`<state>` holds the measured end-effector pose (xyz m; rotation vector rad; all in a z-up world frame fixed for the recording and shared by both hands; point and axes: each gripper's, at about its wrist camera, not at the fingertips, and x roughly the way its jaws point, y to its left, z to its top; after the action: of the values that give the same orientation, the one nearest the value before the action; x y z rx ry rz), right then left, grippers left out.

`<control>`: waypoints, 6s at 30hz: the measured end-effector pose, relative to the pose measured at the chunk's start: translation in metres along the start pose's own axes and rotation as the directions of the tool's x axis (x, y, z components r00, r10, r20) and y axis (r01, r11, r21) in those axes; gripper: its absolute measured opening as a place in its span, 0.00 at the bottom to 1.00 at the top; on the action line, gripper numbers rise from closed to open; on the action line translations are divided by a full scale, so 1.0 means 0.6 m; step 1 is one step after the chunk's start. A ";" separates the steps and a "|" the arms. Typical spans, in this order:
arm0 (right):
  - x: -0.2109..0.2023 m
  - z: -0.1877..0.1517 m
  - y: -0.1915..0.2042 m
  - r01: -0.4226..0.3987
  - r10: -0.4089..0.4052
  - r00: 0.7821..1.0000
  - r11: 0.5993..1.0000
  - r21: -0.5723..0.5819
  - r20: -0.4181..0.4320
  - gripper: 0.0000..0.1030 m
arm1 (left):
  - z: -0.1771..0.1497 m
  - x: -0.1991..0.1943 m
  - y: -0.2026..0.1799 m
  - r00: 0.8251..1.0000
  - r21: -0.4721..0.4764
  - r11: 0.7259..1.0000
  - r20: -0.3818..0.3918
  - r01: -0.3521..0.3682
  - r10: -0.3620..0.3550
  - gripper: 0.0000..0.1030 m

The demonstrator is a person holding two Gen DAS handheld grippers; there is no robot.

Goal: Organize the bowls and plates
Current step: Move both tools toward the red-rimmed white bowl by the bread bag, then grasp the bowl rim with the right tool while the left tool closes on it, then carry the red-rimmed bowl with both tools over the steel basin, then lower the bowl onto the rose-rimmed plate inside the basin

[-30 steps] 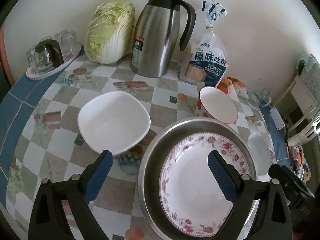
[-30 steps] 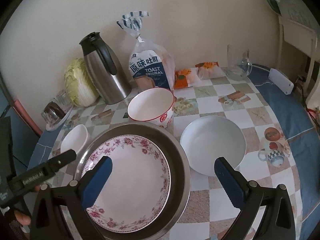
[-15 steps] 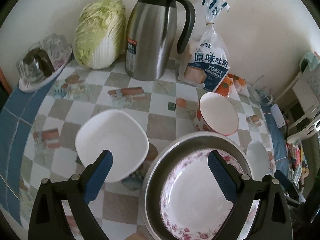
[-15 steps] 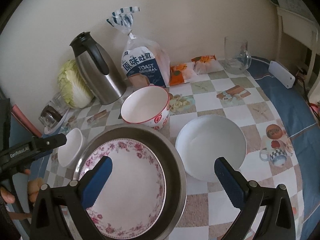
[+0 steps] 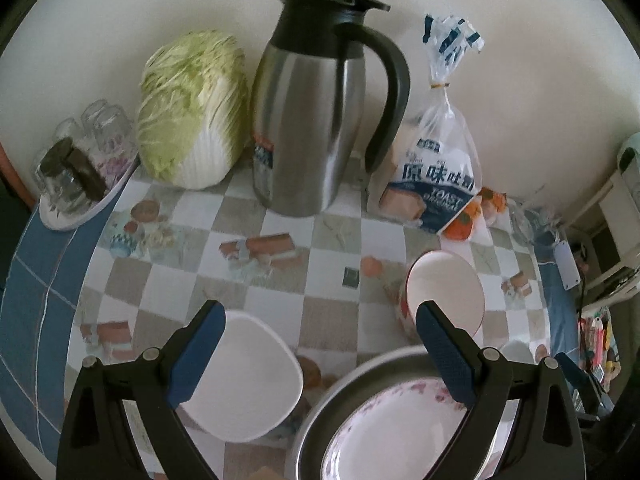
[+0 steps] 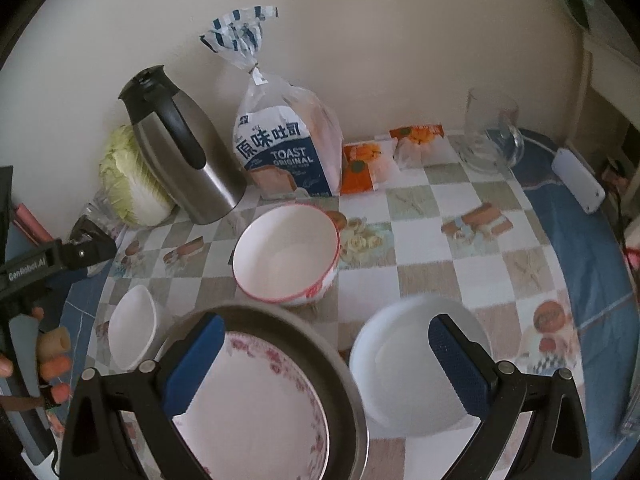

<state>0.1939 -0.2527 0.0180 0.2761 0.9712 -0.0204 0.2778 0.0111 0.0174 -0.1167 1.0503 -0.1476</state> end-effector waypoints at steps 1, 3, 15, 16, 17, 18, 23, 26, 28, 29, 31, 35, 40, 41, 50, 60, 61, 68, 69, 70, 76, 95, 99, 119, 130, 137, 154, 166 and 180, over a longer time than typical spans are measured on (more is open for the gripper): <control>0.003 0.008 -0.001 -0.002 0.002 1.000 1.000 0.000 -0.005 1.00 | 0.006 0.003 -0.005 1.000 0.008 1.000 0.001 -0.002 0.002 0.94; 0.012 0.027 -0.001 0.001 -0.001 1.000 1.000 -0.003 -0.018 1.00 | 0.015 0.009 -0.015 1.000 0.022 1.000 -0.002 -0.002 0.002 0.94; 0.131 0.072 -0.018 0.069 -0.067 0.985 0.998 0.007 -0.162 1.00 | 0.022 0.125 -0.089 0.991 0.093 0.994 -0.130 0.055 -0.042 0.94; 0.138 0.073 -0.020 0.068 -0.065 0.984 0.998 0.015 -0.168 1.00 | 0.021 0.137 -0.097 0.989 0.108 0.992 -0.142 0.057 -0.041 0.94; 0.146 0.076 -0.023 0.073 -0.068 0.982 0.997 0.022 -0.174 0.99 | 0.019 0.152 -0.105 0.987 0.124 0.991 -0.154 0.053 -0.033 0.94; 0.157 0.078 -0.024 0.082 -0.077 0.980 0.996 0.023 -0.183 0.98 | 0.018 0.160 -0.109 0.987 0.130 0.990 -0.160 0.049 -0.028 0.94; 0.189 0.083 -0.017 0.077 -0.074 0.974 0.997 0.008 -0.213 0.79 | 0.012 0.207 -0.119 0.976 0.112 0.992 -0.214 0.053 -0.028 0.94; 0.206 0.083 -0.013 0.057 -0.054 0.971 0.998 0.005 -0.233 0.66 | 0.012 0.220 -0.121 0.976 0.121 0.992 -0.219 0.037 -0.009 0.93; 0.219 0.082 -0.014 0.026 -0.019 0.966 0.999 0.024 -0.259 0.55 | 0.012 0.229 -0.123 0.973 0.125 0.992 -0.231 0.026 0.004 0.93; 0.224 0.082 -0.015 0.013 -0.004 0.963 0.999 0.033 -0.270 0.47 | 0.012 0.232 -0.124 0.971 0.128 0.991 -0.237 0.030 0.001 0.91; 0.233 0.080 -0.015 -0.002 0.015 0.958 0.999 0.046 -0.287 0.38 | 0.011 0.239 -0.126 0.969 0.133 0.990 -0.249 0.037 -0.003 0.81; 0.242 0.077 -0.013 -0.017 0.030 0.953 0.999 0.046 -0.302 0.24 | 0.005 0.256 -0.131 0.958 0.127 0.991 -0.288 0.046 -0.008 0.65; 0.250 0.069 -0.008 -0.021 0.026 0.949 1.000 0.020 -0.313 0.21 | -0.010 0.272 -0.148 0.942 0.133 0.987 -0.332 0.092 -0.043 0.41; 0.250 0.068 -0.009 -0.021 0.026 0.949 1.000 0.020 -0.314 0.19 | -0.012 0.275 -0.152 0.937 0.133 0.986 -0.345 0.099 -0.048 0.37; 0.243 0.066 -0.026 -0.022 0.023 0.951 1.000 0.008 -0.308 0.17 | -0.021 0.274 -0.180 0.934 0.152 0.979 -0.350 0.135 -0.075 0.17; 0.165 0.099 -0.037 -0.016 0.016 0.977 1.000 0.001 -0.211 0.18 | -0.003 0.199 -0.217 0.960 0.186 0.970 -0.260 0.154 -0.102 0.17; 0.155 0.100 -0.034 -0.022 0.021 0.979 1.000 -0.004 -0.203 0.18 | -0.001 0.184 -0.211 0.964 0.183 0.971 -0.245 0.151 -0.104 0.17; 0.088 0.081 0.002 -0.027 0.018 0.985 0.999 -0.047 -0.169 0.18 | -0.022 0.104 -0.214 0.977 0.197 0.973 -0.196 0.122 -0.083 0.17; 0.074 0.076 0.005 -0.027 0.019 0.986 0.998 -0.048 -0.166 0.18 | -0.027 0.093 -0.211 0.977 0.192 0.974 -0.195 0.122 -0.084 0.17; 0.067 0.072 0.008 -0.028 0.019 0.986 0.998 -0.051 -0.163 0.18 | -0.027 0.089 -0.199 0.977 0.190 0.974 -0.195 0.123 -0.086 0.17; 0.028 0.030 0.033 -0.038 0.029 0.989 0.997 -0.065 -0.147 0.18 | -0.076 0.041 -0.175 0.980 0.175 0.977 -0.176 0.119 -0.087 0.17; 0.013 -0.130 0.079 -0.074 0.055 0.977 0.993 -0.088 -0.204 0.18 | -0.230 0.018 -0.095 0.978 0.102 0.990 -0.193 0.096 -0.075 0.17; 0.014 -0.150 0.076 -0.070 0.056 0.978 0.996 -0.063 -0.203 0.18 | -0.249 0.027 -0.084 0.973 0.079 0.990 -0.209 0.114 -0.095 0.17; 0.021 -0.177 0.055 -0.094 0.107 0.979 0.992 0.079 -0.174 0.18 | -0.262 0.049 -0.071 0.961 0.042 0.987 -0.242 0.152 -0.138 0.17; 0.030 -0.179 0.047 -0.099 0.116 0.977 0.990 0.101 -0.177 0.19 | -0.260 0.054 -0.073 0.959 0.045 0.987 -0.244 0.157 -0.142 0.17; 0.032 -0.173 0.047 -0.089 0.107 0.979 0.990 0.108 -0.171 0.20 | -0.255 0.059 -0.074 0.959 0.037 0.986 -0.244 0.161 -0.147 0.17; 0.041 -0.164 0.042 -0.102 0.127 0.980 0.981 0.164 -0.152 0.21 | -0.247 0.068 -0.061 0.955 -0.018 0.983 -0.233 0.182 -0.182 0.17; 0.051 -0.160 0.054 -0.125 0.152 0.979 0.973 0.192 -0.135 0.21 | -0.244 0.068 -0.045 0.958 -0.056 0.984 -0.222 0.172 -0.180 0.19; 0.049 -0.157 0.044 -0.138 0.169 0.977 0.967 0.216 -0.132 0.21 | -0.241 0.064 -0.041 0.957 -0.077 0.983 -0.227 0.168 -0.181 0.24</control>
<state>0.1377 -0.2012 -0.0503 0.5498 1.0961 0.0431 0.1689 -0.0237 -0.0825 -0.2491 1.2794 -0.2976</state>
